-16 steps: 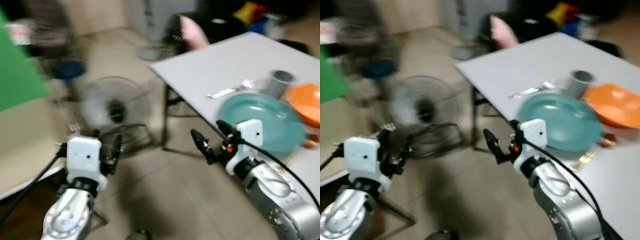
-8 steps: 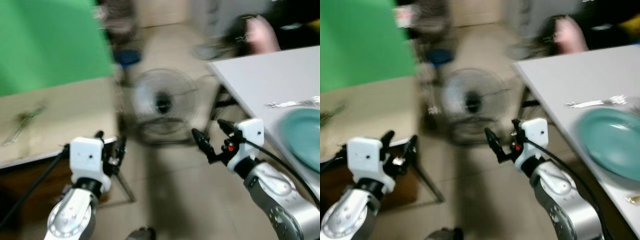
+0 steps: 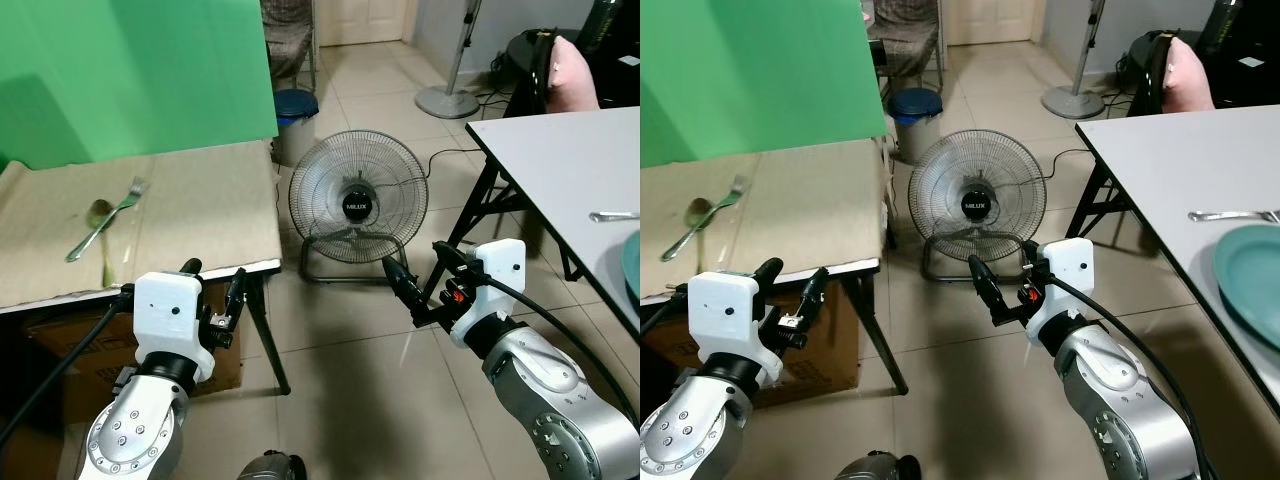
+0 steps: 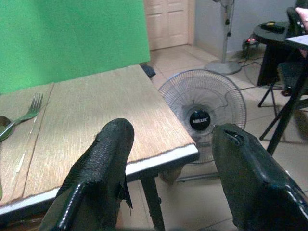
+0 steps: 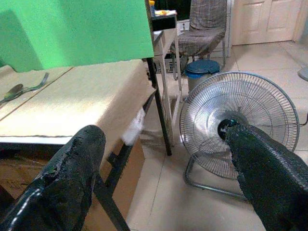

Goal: Setting the table

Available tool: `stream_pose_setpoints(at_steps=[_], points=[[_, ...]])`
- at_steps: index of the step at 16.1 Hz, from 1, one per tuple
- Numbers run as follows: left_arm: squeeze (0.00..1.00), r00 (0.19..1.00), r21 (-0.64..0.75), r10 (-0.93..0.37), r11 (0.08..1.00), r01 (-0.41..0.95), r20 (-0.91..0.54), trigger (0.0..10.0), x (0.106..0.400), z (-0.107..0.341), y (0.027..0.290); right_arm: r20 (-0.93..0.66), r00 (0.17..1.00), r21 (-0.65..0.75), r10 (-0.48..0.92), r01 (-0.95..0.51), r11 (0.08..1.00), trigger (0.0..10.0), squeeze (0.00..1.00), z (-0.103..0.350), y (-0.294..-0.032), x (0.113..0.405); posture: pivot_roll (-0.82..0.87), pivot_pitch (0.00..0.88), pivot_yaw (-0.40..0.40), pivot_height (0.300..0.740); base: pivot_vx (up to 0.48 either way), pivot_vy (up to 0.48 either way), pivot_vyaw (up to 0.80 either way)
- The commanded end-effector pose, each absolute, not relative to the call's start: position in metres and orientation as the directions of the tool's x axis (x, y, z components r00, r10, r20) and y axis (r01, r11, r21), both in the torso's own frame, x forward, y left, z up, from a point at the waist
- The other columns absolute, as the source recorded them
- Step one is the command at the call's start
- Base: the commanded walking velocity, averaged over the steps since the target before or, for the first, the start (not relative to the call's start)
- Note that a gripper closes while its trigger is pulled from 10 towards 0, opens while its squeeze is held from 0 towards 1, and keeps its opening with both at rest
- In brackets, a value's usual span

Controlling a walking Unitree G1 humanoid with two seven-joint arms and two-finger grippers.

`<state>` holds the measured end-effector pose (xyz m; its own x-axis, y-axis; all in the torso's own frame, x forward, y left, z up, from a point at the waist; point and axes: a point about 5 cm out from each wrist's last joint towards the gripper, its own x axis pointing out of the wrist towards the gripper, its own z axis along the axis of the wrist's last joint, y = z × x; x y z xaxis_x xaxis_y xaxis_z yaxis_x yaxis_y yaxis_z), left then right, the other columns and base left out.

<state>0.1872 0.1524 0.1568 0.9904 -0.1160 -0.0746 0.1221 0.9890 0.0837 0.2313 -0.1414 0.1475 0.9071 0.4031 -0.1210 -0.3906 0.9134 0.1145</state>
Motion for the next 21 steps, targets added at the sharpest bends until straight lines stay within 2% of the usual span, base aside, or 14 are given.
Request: stream_pose_setpoints(at_steps=[1,13,15,18,21], points=[[0.0,0.991,0.096,-0.115,0.988,0.12,-0.064,10.0,0.187,0.161,0.154,-0.131,0.907,0.122,0.399,-0.385,0.915,10.0,0.0,0.146,-0.142,0.231,-0.04,0.066,0.049,0.74,0.0,0.319,0.0],[0.0,0.992,0.119,-0.106,0.986,0.113,-0.067,10.0,0.188,0.162,0.16,-0.164,0.909,0.177,0.383,-0.355,0.918,10.0,0.0,0.143,-0.139,0.236,-0.03,0.045,0.042,0.74,0.0,0.313,0.0],[0.0,0.995,0.103,-0.085,0.991,0.09,-0.056,10.0,0.187,0.163,0.162,-0.167,0.903,0.188,0.396,-0.365,0.912,10.0,0.0,0.143,-0.137,0.236,-0.03,0.046,0.04,0.74,0.0,0.0,0.0],[0.0,0.998,0.072,-0.036,0.997,0.039,-0.046,10.0,0.186,0.164,0.166,-0.17,0.872,0.225,0.458,-0.419,0.88,10.0,0.0,0.143,-0.13,0.235,-0.03,0.048,0.039,0.74,0.0,0.0,0.0],[0.0,1.0,0.081,-0.018,0.997,0.018,-0.003,10.0,0.183,0.17,0.167,-0.166,0.803,0.206,0.573,-0.54,0.816,10.0,0.0,0.147,-0.119,0.232,-0.02,0.057,0.03,0.74,0.0,0.0,0.58]])
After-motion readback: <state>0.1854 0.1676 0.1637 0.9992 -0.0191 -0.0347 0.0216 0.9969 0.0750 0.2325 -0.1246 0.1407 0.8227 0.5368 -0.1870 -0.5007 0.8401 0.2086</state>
